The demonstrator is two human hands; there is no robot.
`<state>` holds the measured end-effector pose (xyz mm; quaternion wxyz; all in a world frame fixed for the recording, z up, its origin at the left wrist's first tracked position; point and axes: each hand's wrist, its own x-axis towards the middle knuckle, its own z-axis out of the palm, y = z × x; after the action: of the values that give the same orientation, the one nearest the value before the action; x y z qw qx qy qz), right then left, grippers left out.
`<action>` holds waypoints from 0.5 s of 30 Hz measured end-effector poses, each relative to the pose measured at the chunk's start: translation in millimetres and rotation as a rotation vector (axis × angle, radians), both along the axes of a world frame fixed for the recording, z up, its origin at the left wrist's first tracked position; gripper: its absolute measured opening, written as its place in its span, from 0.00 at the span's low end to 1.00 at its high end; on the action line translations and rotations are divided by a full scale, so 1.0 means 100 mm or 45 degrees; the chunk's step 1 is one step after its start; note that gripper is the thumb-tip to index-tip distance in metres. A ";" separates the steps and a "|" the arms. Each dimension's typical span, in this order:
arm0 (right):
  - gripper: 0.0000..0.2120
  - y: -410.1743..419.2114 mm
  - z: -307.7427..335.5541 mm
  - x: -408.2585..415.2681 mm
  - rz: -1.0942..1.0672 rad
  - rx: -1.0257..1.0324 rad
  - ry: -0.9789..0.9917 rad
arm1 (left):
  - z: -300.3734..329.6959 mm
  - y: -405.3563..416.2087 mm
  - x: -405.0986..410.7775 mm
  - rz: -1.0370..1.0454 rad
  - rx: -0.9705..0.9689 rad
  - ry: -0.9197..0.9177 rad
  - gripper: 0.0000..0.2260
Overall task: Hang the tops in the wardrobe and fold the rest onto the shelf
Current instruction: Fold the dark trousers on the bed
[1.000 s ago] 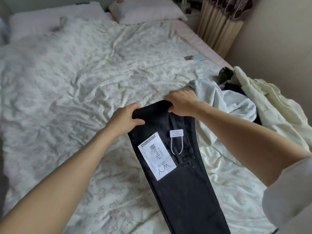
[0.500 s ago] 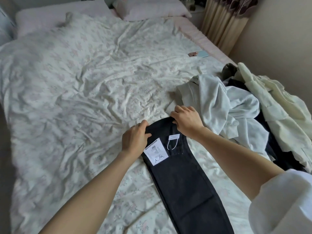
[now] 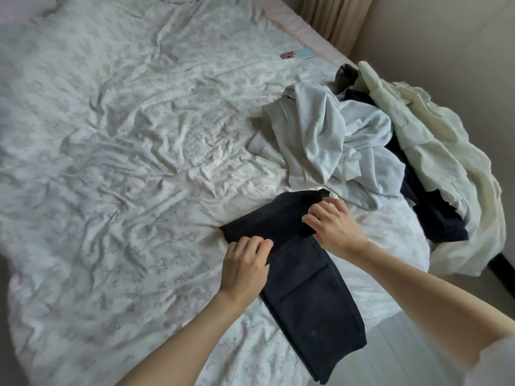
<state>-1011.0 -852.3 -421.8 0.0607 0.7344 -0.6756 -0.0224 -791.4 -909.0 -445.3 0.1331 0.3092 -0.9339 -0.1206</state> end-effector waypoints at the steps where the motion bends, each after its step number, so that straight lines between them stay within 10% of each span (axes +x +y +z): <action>1: 0.14 0.12 -0.06 -0.01 0.004 0.028 0.027 | -0.06 0.10 -0.01 -0.030 0.011 -0.012 0.19; 10: 0.14 0.99 -0.74 -0.04 -0.166 0.243 0.011 | -0.60 0.81 -0.13 -0.194 0.160 -0.238 0.15; 15: 0.20 1.36 -1.16 0.10 -0.379 0.752 -0.126 | -0.96 0.95 -0.02 -0.412 0.533 -0.819 0.19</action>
<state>-1001.2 -716.3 -537.8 -0.1916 0.6137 -0.7419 -0.1904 -793.4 -813.9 -541.1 -0.2517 0.2005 -0.9198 -0.2243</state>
